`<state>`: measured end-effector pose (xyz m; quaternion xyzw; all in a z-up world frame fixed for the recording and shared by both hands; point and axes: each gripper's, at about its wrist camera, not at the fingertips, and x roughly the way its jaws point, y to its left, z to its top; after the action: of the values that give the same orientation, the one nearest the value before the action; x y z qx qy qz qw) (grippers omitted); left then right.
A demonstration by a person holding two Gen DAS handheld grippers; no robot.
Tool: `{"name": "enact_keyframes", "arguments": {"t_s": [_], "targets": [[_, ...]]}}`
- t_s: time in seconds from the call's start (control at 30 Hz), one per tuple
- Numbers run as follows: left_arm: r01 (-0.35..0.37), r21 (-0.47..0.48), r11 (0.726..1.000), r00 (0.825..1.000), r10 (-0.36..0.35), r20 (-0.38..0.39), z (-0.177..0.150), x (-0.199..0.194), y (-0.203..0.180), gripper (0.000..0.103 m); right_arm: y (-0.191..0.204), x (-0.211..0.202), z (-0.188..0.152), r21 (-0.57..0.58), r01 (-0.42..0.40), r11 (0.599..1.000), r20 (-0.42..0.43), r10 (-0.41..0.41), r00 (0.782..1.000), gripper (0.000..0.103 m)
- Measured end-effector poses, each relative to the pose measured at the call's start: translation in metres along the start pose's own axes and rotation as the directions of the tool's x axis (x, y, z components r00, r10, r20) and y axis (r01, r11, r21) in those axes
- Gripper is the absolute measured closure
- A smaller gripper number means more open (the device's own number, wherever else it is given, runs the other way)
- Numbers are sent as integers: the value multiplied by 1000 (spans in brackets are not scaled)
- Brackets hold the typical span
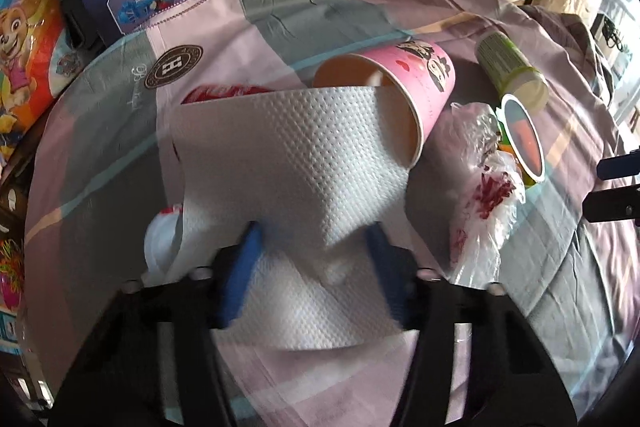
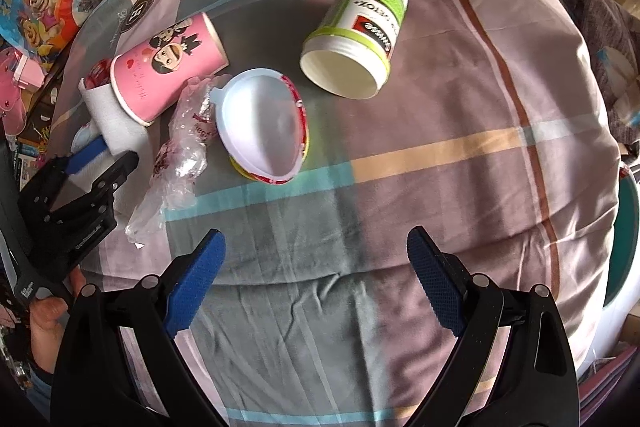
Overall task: Collect trash
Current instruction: 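Grasp the white tissue with the left gripper while the right gripper grasps the clear plastic bag, then carry the tissue and plastic bag over the teal bucket and open both grippers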
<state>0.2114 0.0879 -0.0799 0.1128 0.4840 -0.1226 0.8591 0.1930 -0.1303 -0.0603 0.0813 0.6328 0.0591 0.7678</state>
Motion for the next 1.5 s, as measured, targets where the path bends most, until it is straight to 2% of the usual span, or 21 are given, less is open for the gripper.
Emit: {"name": "enact_keyframes", "arguments": {"t_s": [0.03, 0.1, 0.13, 0.3, 0.43, 0.57, 0.7, 0.77, 0.87, 0.9, 0.93, 0.97, 1.07, 1.1, 1.13, 1.2, 1.3, 1.33, 1.4, 1.47, 1.5], "targets": [[6, -6, 1000, 1000, -6, 2, -1, -1, -1, 70, 2, 0, 0, -1, -2, 1000, -1, 2, 1000, 15], [32, -22, 999, 999, -33, -5, -4, -2, -2, 86, 3, 0, 0, -3, -5, 1000, -2, 5, 1000, 15], [51, -40, 998, 999, -52, -10, -6, -2, -1, 88, 5, 0, 1, -3, -10, 1000, -2, 10, 1000, 15], [130, -108, 986, 991, -134, -25, -18, -8, 6, 92, 16, -6, 5, -7, -61, 998, 20, 61, 998, 15], [163, -154, 975, 985, -169, -31, -31, -14, 16, 92, 37, -7, 16, -34, -137, 990, 42, 138, 990, 15], [178, -211, 961, 981, -190, -35, -48, -21, 30, 92, 59, 4, 24, -64, -176, 982, 32, 179, 983, 15], [178, -241, 954, 980, -193, -38, -58, -26, 41, 91, 76, 21, 30, -75, -188, 979, 3, 189, 982, 32], [167, -249, 954, 982, -183, -40, -59, -27, 45, 89, 78, 27, 30, -77, -195, 978, -17, 194, 981, 34], [129, -259, 957, 989, -142, -31, -56, -30, 50, 61, 83, 39, 32, -72, -186, 980, -27, 184, 983, 34], [105, -259, 960, 993, -115, -24, -55, -32, 51, 48, 85, 42, 33, -72, -183, 981, -31, 181, 983, 35], [86, -259, 962, 995, -94, -19, -54, -33, 53, 41, 85, 45, 34, -72, -179, 981, -34, 177, 984, 35], [65, -261, 963, 997, -70, -13, -52, -34, 55, 39, 85, 48, 34, -74, -175, 982, -37, 173, 984, 36], [71, -264, 962, 997, -77, -13, -46, -31, 59, 26, 87, 49, 33, -106, -143, 984, -14, 143, 990, 50], [69, -256, 964, 997, -76, -18, -45, -28, 59, 20, 87, 50, 33, -117, -132, 984, -10, 132, 991, 65], [60, -242, 968, 997, -69, -31, -43, -25, 57, 17, 86, 49, 33, -112, -140, 984, -11, 140, 990, 65], [58, -220, 974, 996, -70, -47, -42, -18, 53, 15, 80, 47, 31, -104, -144, 984, -9, 144, 989, 66], [39, -169, 985, 995, -54, -88, -44, -5, 44, 4, 76, 44, 28, -105, -156, 982, -22, 155, 988, 66], [14, -142, 990, 997, -25, -80, -45, -3, 38, 3, 75, 43, 27, -107, -157, 982, -25, 156, 988, 66], [15, -142, 990, 997, -25, -71, -44, -2, 38, 3, 72, 41, 23, -109, -161, 981, -28, 159, 987, 66], [18, -149, 989, 997, -28, -66, -43, -3, 40, 11, 70, 39, 20, -107, -170, 980, -28, 168, 985, 66], [11, -152, 988, 998, -20, -61, -43, -6, 41, 23, 69, 38, 18, -106, -174, 979, -29, 172, 985, 66]]}}
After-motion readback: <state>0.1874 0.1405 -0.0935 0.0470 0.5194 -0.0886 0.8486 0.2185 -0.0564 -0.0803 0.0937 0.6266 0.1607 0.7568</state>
